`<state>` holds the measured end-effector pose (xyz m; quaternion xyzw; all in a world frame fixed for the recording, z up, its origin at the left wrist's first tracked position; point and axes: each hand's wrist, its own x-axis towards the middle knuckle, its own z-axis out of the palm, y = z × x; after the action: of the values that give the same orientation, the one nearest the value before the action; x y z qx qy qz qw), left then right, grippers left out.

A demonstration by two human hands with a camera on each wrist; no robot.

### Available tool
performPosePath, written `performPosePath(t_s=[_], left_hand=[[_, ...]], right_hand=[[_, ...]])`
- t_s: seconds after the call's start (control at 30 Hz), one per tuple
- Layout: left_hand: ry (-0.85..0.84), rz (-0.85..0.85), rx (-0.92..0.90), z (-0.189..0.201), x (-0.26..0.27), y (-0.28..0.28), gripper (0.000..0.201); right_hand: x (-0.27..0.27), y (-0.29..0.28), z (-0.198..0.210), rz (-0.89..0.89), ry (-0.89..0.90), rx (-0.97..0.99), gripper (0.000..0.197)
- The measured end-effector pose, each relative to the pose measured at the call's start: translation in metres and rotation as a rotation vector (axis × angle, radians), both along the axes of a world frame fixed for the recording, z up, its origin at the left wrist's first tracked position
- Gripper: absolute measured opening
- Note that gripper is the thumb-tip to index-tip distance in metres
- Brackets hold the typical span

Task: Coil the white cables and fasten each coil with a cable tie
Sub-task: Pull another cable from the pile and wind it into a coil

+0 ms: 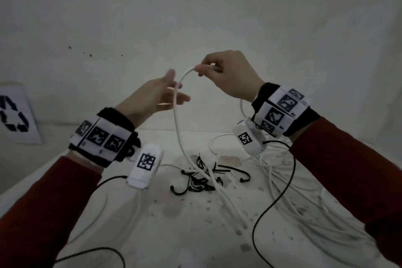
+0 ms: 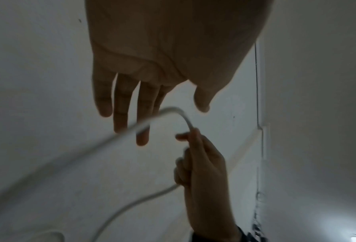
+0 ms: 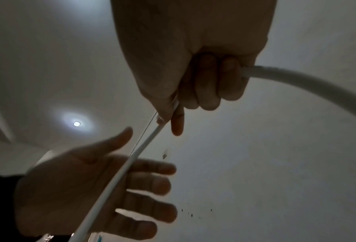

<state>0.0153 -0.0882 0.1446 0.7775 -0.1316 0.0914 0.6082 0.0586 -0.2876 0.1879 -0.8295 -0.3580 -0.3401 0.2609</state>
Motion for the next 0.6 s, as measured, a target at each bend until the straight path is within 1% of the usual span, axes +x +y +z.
performPosePath(t_s=[0.03,0.07,0.1,0.13,0.2,0.3,0.37,0.43,0.5,0.6], left_hand=[[-0.004,-0.064,0.009,0.006,-0.005,-0.01,0.051],[-0.028,-0.09,0.007,0.009,-0.007,-0.019,0.041],[-0.059,-0.076,-0.012,0.012,-0.007,-0.023,0.032],[-0.1,-0.035,-0.033,0.015,-0.006,-0.025,0.03],[-0.209,0.072,-0.041,0.019,0.0,-0.021,0.033],[-0.387,0.232,0.031,0.025,0.01,-0.006,0.036],[-0.477,0.36,0.062,0.029,0.016,0.008,0.036],[-0.528,0.489,0.028,0.035,0.02,0.028,0.035],[-0.541,0.605,0.023,0.039,0.023,0.052,0.034],[-0.522,0.706,0.057,0.038,0.03,0.079,0.034]], right_hand=[[-0.002,0.004,0.002,0.012,-0.014,0.001,0.027],[-0.003,0.006,0.004,0.024,-0.028,0.01,0.028],[-0.003,0.006,0.006,0.036,-0.036,0.031,0.028],[-0.001,0.003,0.007,0.047,-0.031,0.064,0.028],[0.003,-0.005,0.005,0.061,0.006,0.121,0.029],[0.014,-0.02,-0.01,0.055,0.057,0.062,0.031],[0.022,-0.031,-0.025,0.03,0.083,0.033,0.031],[0.033,-0.048,-0.042,-0.013,0.111,0.059,0.029],[0.041,-0.068,-0.059,-0.073,0.136,0.086,0.026],[0.049,-0.095,-0.08,-0.135,0.182,0.046,0.022]])
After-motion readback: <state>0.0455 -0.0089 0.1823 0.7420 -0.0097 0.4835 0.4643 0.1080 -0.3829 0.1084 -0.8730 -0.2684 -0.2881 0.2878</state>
